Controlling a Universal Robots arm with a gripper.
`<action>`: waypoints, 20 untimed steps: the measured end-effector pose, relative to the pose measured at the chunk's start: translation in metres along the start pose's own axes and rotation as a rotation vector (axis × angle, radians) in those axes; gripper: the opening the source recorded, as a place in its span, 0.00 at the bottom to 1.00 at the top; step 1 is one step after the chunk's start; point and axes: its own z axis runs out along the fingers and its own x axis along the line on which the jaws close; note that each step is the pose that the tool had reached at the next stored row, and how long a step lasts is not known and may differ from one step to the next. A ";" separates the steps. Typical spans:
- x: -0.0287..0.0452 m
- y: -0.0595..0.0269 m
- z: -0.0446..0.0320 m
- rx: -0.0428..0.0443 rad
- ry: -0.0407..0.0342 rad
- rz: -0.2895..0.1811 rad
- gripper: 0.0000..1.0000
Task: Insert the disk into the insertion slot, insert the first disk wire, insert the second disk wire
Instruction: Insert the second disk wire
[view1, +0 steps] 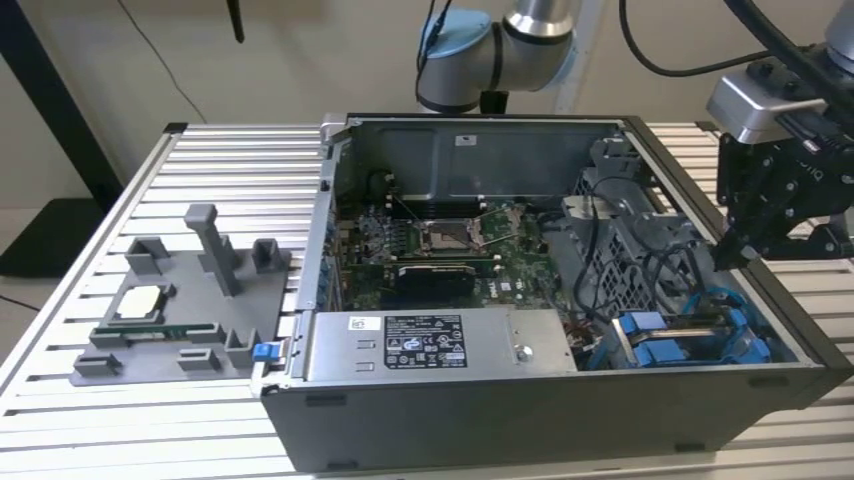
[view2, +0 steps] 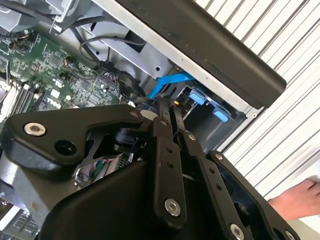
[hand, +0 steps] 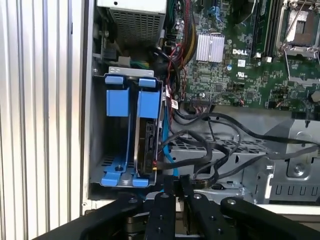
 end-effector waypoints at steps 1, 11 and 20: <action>-0.0001 0.0018 -0.0003 0.0000 0.0012 0.000 0.00; -0.0010 0.0172 -0.0024 -0.0012 0.0256 -0.002 0.00; -0.0016 0.0301 -0.0032 -0.0055 0.0907 -0.006 0.00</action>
